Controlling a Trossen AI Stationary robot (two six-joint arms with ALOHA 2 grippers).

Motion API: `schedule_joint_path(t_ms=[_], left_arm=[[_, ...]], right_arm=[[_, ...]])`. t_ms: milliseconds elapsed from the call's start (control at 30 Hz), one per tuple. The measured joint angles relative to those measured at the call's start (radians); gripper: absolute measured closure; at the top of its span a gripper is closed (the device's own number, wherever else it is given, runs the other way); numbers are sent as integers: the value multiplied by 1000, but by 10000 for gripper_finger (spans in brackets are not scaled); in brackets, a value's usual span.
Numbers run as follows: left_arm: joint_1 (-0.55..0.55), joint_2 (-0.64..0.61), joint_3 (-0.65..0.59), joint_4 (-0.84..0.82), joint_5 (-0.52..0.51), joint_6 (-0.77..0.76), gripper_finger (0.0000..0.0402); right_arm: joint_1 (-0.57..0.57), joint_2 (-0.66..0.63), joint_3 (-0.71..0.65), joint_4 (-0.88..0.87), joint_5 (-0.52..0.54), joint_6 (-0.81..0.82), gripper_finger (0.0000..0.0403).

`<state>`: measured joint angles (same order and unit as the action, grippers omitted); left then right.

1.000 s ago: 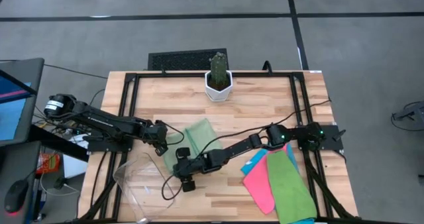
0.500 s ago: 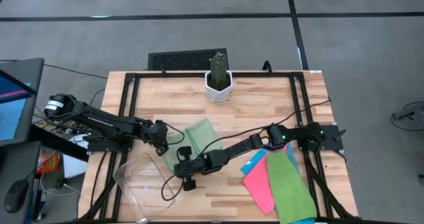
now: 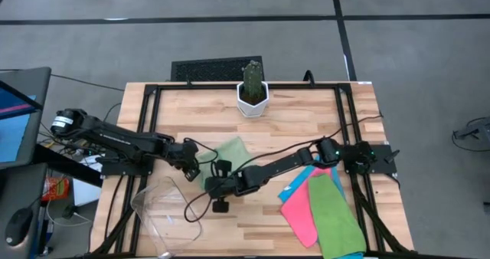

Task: Fold microfiber towels
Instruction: Fold the light green microfiber cloth

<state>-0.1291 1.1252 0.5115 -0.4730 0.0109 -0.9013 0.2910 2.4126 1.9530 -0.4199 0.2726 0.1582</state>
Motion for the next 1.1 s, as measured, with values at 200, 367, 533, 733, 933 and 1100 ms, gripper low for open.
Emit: schedule_joint_path(t_ms=[200, 367, 533, 733, 933, 1100], left_arm=[[0, 0, 55, -5, -44, 28, 399], [3, 0, 61, -6, -44, 27, 399], [31, 0, 62, -1, -19, 17, 399], [79, 0, 62, 10, 49, -4, 399], [107, 0, 62, 81, 81, -29, 399], [131, 0, 62, 141, 87, -34, 399]], right_arm=[[-4, -29, 2, -105, 27, 77, 395], [1, -55, 2, -209, 54, 140, 391], [10, -90, 2, -279, 81, 158, 395], [11, -114, 4, -329, 85, 218, 392], [23, -113, 3, -376, 97, 289, 391], [27, -113, 3, -460, 111, 346, 391]])
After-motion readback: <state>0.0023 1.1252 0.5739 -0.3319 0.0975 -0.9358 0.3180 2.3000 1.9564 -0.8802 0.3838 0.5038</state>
